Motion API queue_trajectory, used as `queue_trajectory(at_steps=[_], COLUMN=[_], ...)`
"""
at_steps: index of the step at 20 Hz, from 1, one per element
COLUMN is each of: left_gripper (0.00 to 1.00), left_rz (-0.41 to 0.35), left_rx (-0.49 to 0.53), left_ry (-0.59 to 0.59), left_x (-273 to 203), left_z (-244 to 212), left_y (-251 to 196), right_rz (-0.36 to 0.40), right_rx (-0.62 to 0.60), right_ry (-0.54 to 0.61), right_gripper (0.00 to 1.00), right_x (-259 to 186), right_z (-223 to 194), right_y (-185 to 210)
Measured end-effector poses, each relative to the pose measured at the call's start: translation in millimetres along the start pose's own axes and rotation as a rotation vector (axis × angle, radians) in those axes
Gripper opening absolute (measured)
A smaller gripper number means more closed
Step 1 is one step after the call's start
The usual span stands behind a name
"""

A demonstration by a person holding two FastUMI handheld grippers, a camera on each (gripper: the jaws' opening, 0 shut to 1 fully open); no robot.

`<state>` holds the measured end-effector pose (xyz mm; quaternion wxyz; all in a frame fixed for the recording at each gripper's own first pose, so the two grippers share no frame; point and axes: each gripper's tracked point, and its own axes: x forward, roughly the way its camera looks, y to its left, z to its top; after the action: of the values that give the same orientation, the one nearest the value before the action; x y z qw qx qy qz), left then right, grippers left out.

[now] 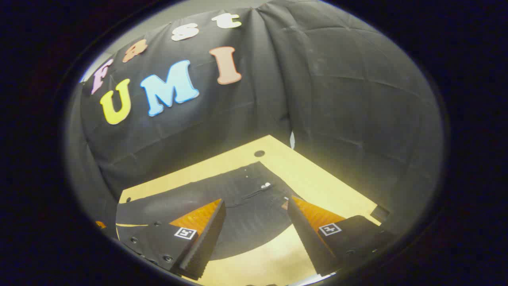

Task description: Grasp the waist and the cuffs of the jeans and fold them to make the two legs overlap; first hold the waist and fold one-third of the jeans toward the cuffs, then hold the cuffs and fold the remaining one-third in the same direction to finish folding.

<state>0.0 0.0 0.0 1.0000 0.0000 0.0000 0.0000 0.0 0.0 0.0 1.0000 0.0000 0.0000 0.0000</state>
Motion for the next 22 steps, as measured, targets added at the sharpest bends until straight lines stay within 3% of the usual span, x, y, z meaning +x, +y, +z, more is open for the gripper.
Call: queue_trajectory(at_steps=[3, 7, 10, 15, 19, 22], left_gripper=[0.96, 0.96, 0.96, 0.96, 0.96, 0.96], left_rz=[0.044, 0.062, 0.087, 0.134, 0.179, 0.207], left_rx=[-0.055, -0.155, -0.188, -0.261, -0.29, -0.321], left_ry=[0.068, 0.132, 0.153, 0.186, 0.195, 0.212], left_x=[8, 14, 17, 20, 13, 7], left_z=[-20, -45, -56, -72, -84, -95], left_y=[21, 18, 19, 31, 45, 55], right_rz=[-0.033, -0.112, -0.201, -0.331, -0.35, -0.381], right_rx=[0.099, 0.388, 0.519, 0.829, 0.86, 0.806], right_ry=[0.113, 0.306, 0.354, 0.495, 0.615, 0.633], right_gripper=[0.95, 0.95, 0.94, 0.94, 0.94, 0.91], right_x=[35, 70, 97, 131, 137, 139], right_z=[-24, -66, -75, -109, -136, -136], right_y=[-20, -46, -68, -65, -44, -45])
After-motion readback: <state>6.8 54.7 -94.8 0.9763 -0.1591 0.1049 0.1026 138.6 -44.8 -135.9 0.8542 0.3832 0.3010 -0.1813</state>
